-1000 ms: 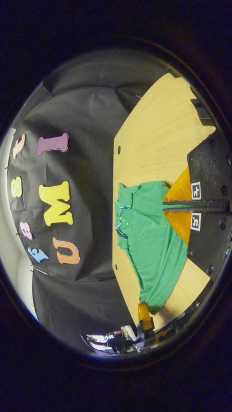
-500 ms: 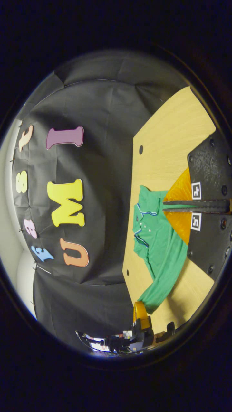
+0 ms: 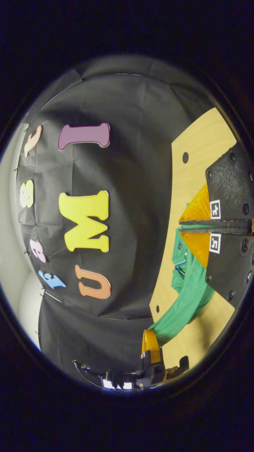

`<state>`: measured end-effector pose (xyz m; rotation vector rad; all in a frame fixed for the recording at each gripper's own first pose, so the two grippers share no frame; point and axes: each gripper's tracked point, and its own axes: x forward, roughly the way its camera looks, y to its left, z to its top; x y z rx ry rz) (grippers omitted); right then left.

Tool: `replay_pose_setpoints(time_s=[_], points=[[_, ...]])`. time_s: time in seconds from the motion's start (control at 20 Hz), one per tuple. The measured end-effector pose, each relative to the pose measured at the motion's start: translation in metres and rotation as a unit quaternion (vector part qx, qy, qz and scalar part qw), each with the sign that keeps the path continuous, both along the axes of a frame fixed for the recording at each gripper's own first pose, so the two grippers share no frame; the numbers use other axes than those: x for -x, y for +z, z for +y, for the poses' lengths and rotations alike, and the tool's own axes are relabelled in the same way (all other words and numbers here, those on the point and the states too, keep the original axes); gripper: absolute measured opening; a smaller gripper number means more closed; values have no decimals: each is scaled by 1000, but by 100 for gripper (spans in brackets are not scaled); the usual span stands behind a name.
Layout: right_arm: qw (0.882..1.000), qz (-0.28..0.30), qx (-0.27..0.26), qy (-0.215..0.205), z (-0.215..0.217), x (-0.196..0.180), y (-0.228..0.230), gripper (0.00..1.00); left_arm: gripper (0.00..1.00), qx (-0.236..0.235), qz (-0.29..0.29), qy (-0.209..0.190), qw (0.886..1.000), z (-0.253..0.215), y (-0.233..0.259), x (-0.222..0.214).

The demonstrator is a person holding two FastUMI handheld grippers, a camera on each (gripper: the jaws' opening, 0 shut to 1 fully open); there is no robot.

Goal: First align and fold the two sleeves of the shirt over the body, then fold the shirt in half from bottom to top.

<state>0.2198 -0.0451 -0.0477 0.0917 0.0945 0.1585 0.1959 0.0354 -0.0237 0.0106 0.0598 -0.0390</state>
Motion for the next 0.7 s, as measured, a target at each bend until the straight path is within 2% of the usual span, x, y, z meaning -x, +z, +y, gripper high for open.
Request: replay_pose_setpoints(time_s=[0.15,0.35,0.55,0.7], points=[[1000,-11,14,-18,-9,-51,13,0,6,6,2,20,1000,9,6,-36],[999,-3,21,-34,-16,-116,13,0,7,8,14,29,999,14,0,-100],[997,18,27,-68,-22,-186,-6,0,7,17,47,24,998,11,-29,-161],[996,41,30,-75,-15,-228,-35,0,7,17,55,20,998,6,-52,-199]])
